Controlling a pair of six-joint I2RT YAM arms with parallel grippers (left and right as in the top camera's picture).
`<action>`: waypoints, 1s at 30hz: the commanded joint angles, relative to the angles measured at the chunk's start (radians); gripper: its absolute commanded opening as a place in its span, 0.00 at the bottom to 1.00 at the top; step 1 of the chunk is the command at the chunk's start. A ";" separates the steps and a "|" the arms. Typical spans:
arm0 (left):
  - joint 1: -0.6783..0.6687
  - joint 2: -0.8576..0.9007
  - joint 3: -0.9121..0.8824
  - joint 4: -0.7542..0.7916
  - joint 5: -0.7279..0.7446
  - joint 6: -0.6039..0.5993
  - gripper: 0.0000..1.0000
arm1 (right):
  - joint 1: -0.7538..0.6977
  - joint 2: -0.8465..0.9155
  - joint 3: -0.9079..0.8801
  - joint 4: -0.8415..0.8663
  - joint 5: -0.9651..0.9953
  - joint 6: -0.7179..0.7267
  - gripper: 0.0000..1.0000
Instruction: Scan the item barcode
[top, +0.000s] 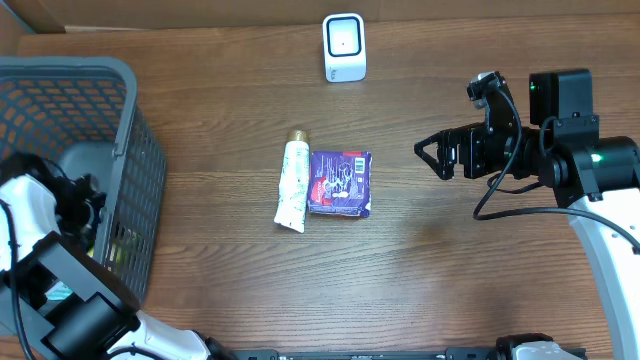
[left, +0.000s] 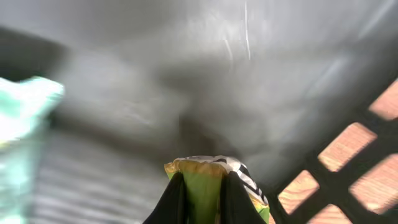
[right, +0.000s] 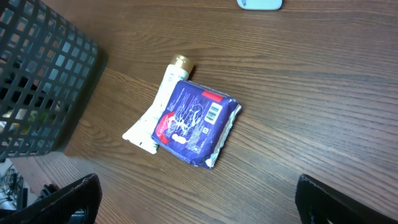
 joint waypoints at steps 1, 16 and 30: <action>0.002 -0.010 0.124 -0.029 -0.019 -0.029 0.04 | 0.005 -0.003 0.013 0.003 0.003 0.002 1.00; 0.001 -0.011 0.588 -0.224 0.225 -0.160 0.04 | 0.005 -0.003 0.013 0.023 0.003 0.003 1.00; -0.020 -0.007 0.772 -0.349 0.219 -0.179 0.38 | 0.005 -0.003 0.011 0.021 0.003 0.003 1.00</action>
